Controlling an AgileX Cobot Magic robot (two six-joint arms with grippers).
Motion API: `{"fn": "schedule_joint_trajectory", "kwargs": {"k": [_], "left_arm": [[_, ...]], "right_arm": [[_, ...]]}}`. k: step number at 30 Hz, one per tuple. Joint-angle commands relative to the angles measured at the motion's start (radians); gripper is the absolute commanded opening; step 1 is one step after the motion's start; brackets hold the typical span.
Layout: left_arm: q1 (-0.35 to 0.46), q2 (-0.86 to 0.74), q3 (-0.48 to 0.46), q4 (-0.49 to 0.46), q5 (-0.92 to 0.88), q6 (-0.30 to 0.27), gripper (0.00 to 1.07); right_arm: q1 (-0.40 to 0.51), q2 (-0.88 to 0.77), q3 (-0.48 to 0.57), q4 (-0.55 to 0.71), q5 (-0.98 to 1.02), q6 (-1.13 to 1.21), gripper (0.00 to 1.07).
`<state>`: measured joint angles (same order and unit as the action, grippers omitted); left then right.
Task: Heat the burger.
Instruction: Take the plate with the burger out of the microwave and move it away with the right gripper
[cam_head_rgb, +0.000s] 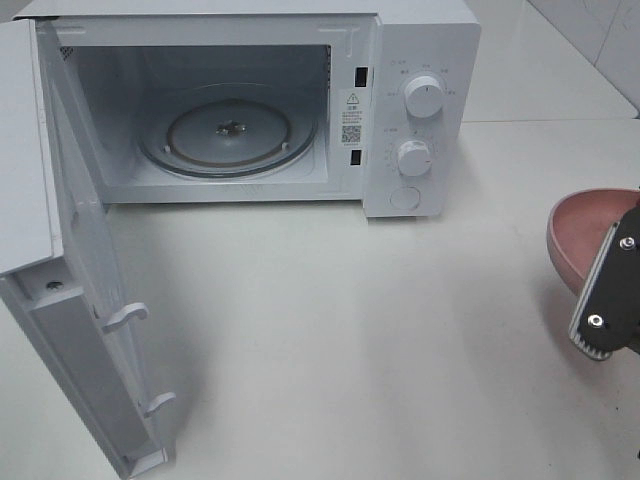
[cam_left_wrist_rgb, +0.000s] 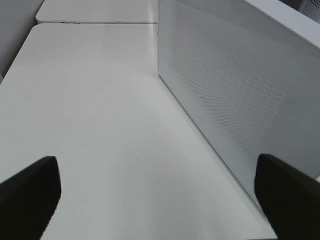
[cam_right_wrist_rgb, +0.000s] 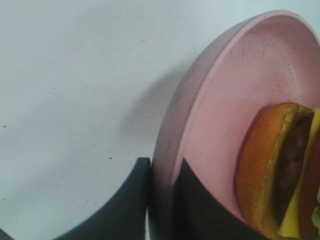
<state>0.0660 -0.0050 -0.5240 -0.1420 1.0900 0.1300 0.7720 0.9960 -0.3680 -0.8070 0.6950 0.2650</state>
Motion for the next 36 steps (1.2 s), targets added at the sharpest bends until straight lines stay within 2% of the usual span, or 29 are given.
{"fn": "schedule_joint_trajectory", "kwargs": {"k": [1, 12, 18, 20, 34, 36], "left_arm": [[0.002, -0.005, 0.0, -0.002, -0.01, -0.001, 0.98], [0.002, -0.005, 0.0, -0.002, -0.01, -0.001, 0.98], [0.002, -0.005, 0.0, -0.002, -0.01, -0.001, 0.98], [0.002, -0.005, 0.0, -0.002, -0.01, -0.001, 0.98], [0.002, -0.005, 0.0, -0.002, -0.01, -0.001, 0.98], [0.002, -0.005, 0.0, -0.002, -0.01, -0.001, 0.98]], "right_arm": [[0.001, 0.034, -0.007, -0.095, 0.0, 0.067, 0.0], [0.001, 0.172, -0.032, -0.129, 0.035, 0.266, 0.02], [0.001, 0.264, -0.093, -0.182, 0.136, 0.506, 0.02], [0.001, 0.341, -0.112, -0.186, 0.159, 0.662, 0.02], [-0.002, 0.54, -0.178, -0.234, 0.23, 0.88, 0.03], [-0.027, 0.592, -0.18, -0.244, 0.232, 0.912, 0.04]]}}
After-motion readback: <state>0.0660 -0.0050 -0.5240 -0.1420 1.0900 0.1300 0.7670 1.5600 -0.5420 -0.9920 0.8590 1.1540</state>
